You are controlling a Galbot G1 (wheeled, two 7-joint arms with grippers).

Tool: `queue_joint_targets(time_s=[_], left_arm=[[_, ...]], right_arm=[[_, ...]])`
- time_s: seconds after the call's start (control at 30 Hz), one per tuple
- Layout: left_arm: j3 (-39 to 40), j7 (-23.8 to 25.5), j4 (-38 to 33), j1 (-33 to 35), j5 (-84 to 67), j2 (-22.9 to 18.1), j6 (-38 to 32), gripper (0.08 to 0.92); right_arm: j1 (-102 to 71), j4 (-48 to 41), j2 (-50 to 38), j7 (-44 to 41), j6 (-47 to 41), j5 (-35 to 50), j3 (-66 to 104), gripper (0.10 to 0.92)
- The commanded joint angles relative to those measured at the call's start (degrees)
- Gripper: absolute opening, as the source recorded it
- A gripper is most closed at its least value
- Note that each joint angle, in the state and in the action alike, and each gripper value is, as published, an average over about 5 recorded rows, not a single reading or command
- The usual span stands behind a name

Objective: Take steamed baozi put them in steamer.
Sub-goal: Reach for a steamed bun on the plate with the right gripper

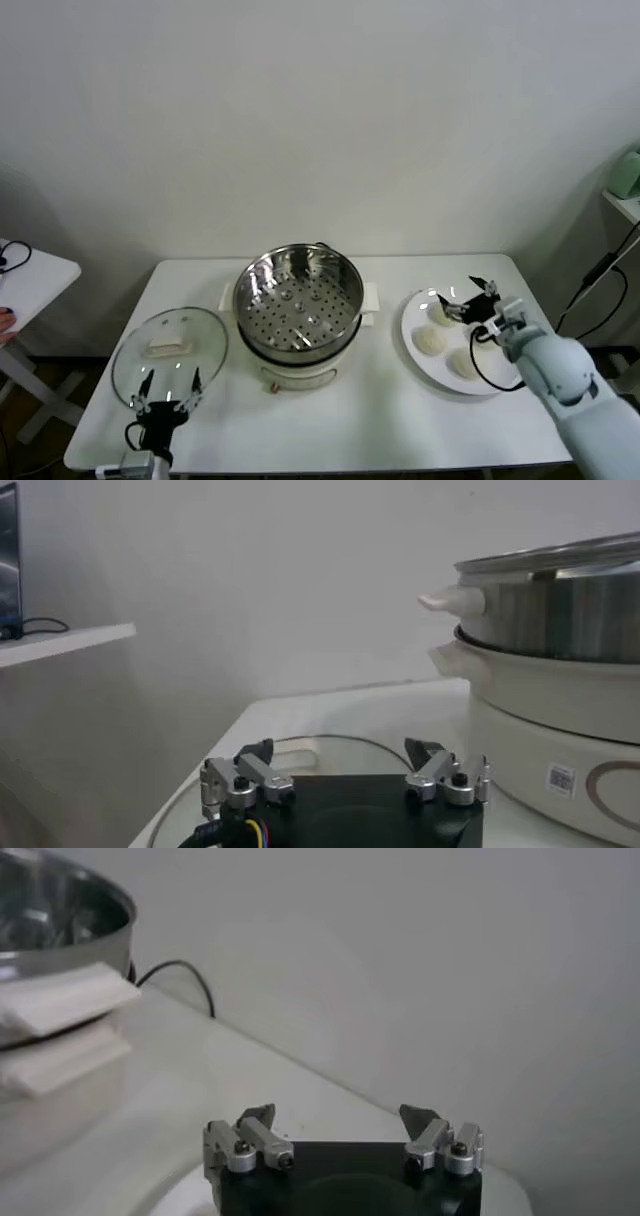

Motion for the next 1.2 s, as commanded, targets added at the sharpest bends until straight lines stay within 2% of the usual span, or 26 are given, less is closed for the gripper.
queue_joint_targets(time_s=[0.03, 0.3, 0.53, 0.8, 1.2], left_arm=[[0.0, 0.1, 0.1, 0.0, 0.1, 0.0, -0.1, 0.823], [0.1, 0.7, 0.4, 0.2, 1.3, -0.2, -0.9, 0.823], [0.4, 0.7, 1.1, 0.2, 1.6, -0.3, -1.3, 0.823], [0.1, 0.9, 1.3, 0.3, 1.8, -0.3, -1.3, 0.823], [-0.4, 0.9, 2.6, 0.1, 2.4, -0.3, -1.6, 0.823]], right_arm=[[20.4, -8.2, -10.8, -17.0, -2.5, -6.1, -17.6, 0.823], [52.1, -21.1, -12.3, -35.5, 13.2, -8.8, -52.4, 0.823], [69.2, -29.5, -6.9, -45.5, 22.2, -7.7, -73.8, 0.823], [70.4, -38.1, 1.7, -47.7, 24.0, -6.9, -79.4, 0.823], [59.2, -44.9, 9.4, -45.9, 24.1, -11.4, -71.1, 0.823]])
